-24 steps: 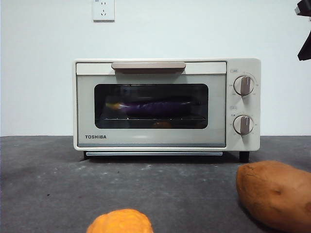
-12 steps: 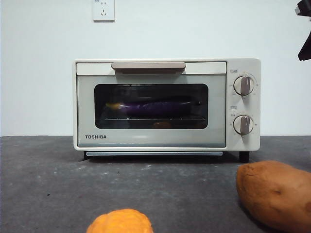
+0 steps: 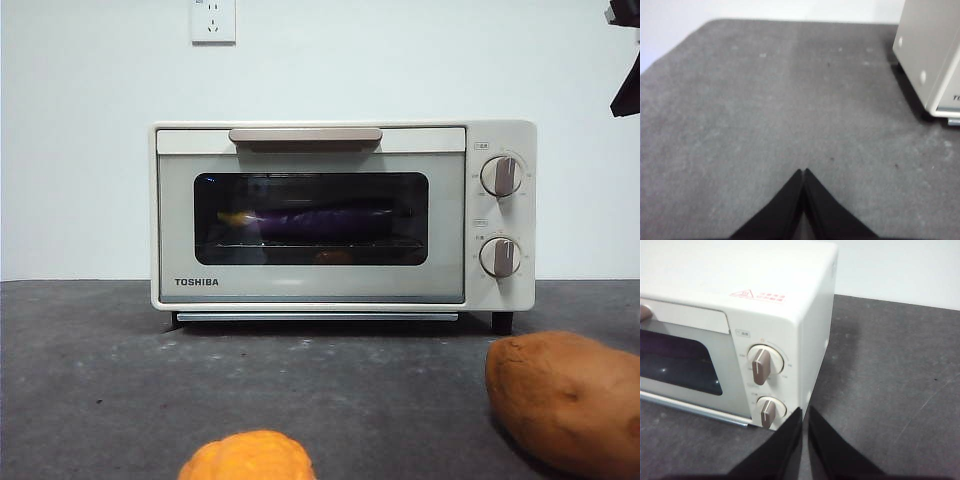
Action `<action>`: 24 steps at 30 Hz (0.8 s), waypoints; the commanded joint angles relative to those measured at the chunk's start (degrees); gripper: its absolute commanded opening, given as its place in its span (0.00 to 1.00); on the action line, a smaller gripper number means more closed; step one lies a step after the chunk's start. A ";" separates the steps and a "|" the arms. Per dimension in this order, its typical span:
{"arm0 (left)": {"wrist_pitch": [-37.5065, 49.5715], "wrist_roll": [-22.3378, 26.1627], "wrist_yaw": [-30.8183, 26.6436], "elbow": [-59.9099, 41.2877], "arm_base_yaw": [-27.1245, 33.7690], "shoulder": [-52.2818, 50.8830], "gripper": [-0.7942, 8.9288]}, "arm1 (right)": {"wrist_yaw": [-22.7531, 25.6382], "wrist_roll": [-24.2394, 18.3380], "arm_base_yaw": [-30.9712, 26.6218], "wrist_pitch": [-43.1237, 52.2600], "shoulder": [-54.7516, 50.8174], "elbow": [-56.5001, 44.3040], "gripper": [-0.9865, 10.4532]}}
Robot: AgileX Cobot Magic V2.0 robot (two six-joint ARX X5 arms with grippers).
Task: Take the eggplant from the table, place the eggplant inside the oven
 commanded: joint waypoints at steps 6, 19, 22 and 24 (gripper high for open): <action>1.42 0.35 0.04 -1.51 0.11 -0.02 0.09 | 0.66 0.63 0.15 1.01 0.28 0.20 0.09; 1.38 0.35 0.04 -1.88 0.11 0.00 0.09 | 0.68 0.63 0.15 1.01 0.28 0.20 0.09; 1.38 0.35 0.04 -1.88 0.09 0.00 0.09 | 0.66 0.63 0.15 1.01 0.28 0.20 0.09; 1.38 0.35 0.07 -1.88 0.11 0.00 0.09 | 0.66 0.63 0.15 1.01 0.28 0.20 0.09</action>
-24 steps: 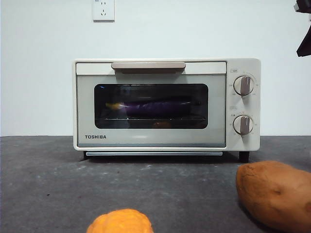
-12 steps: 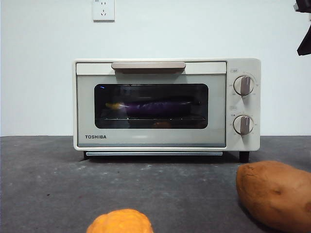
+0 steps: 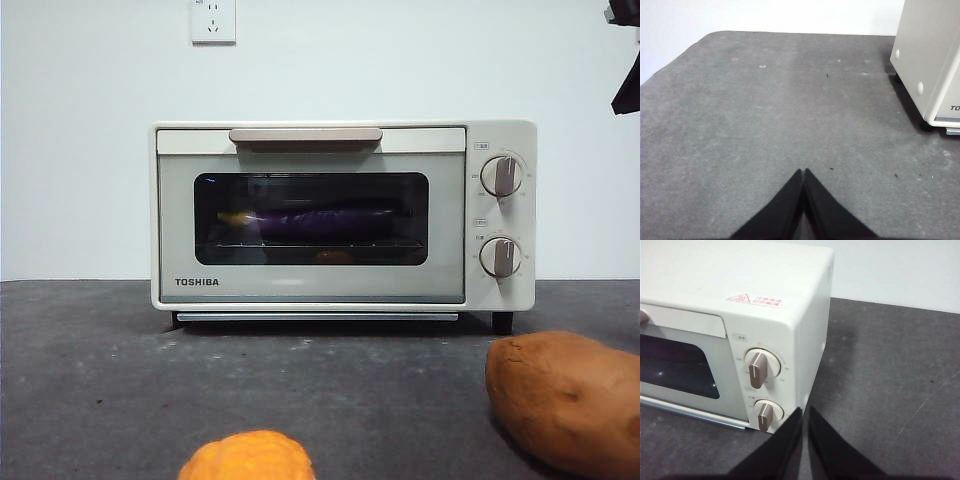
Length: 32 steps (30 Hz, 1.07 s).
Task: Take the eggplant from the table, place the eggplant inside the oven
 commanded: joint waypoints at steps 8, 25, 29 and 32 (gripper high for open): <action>-0.59 0.28 0.07 -1.27 0.09 -0.02 0.09 | 5.66 -2.36 1.77 -1.97 -7.10 0.17 0.09; -0.59 0.28 0.04 -1.27 0.09 -0.02 0.09 | -1.16 -5.97 -13.79 -2.03 -40.92 -21.62 0.09; -0.61 0.28 0.04 -1.27 0.09 -0.02 0.09 | -1.77 -4.70 -14.82 -2.03 -41.66 -25.62 0.09; -0.61 0.26 0.04 -1.27 0.09 -0.02 0.09 | -1.73 -3.65 -14.80 -1.97 -41.66 -27.82 0.09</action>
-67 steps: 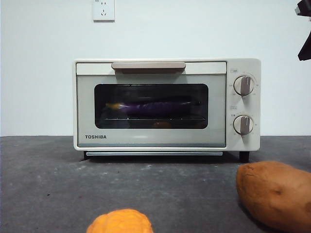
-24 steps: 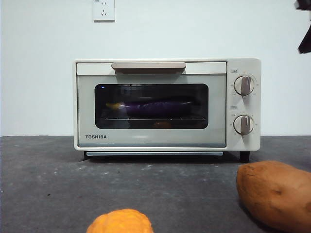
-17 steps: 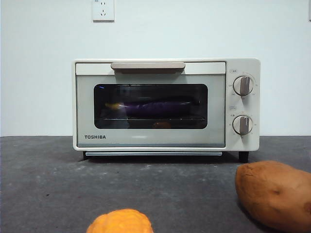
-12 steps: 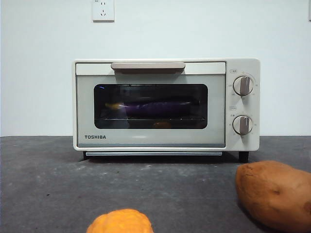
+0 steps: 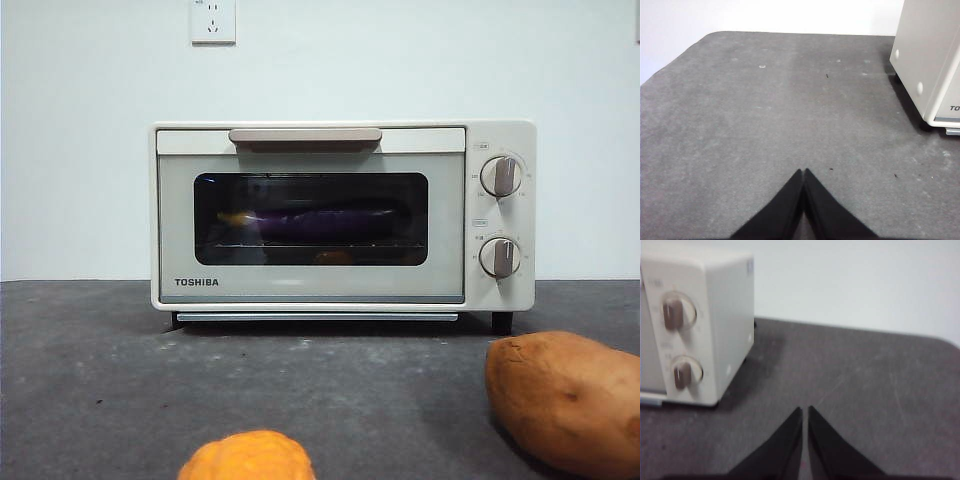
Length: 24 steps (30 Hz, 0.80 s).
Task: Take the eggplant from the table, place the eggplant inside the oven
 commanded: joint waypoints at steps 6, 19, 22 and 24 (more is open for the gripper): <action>-0.63 0.28 0.02 -1.25 0.09 -0.02 0.09 | -0.20 3.41 -0.11 -4.90 0.00 -1.68 0.09; -0.63 0.28 0.02 -1.25 0.09 -0.02 0.09 | 0.66 4.09 -0.04 -3.56 0.00 -1.64 0.09; -0.63 0.28 0.02 -1.25 0.09 -0.02 0.09 | 0.66 4.09 -0.04 -3.56 0.00 -1.62 0.09; -0.63 0.28 0.02 -1.25 0.11 -0.02 0.09 | 0.66 4.09 -0.04 -3.56 0.00 -1.64 0.09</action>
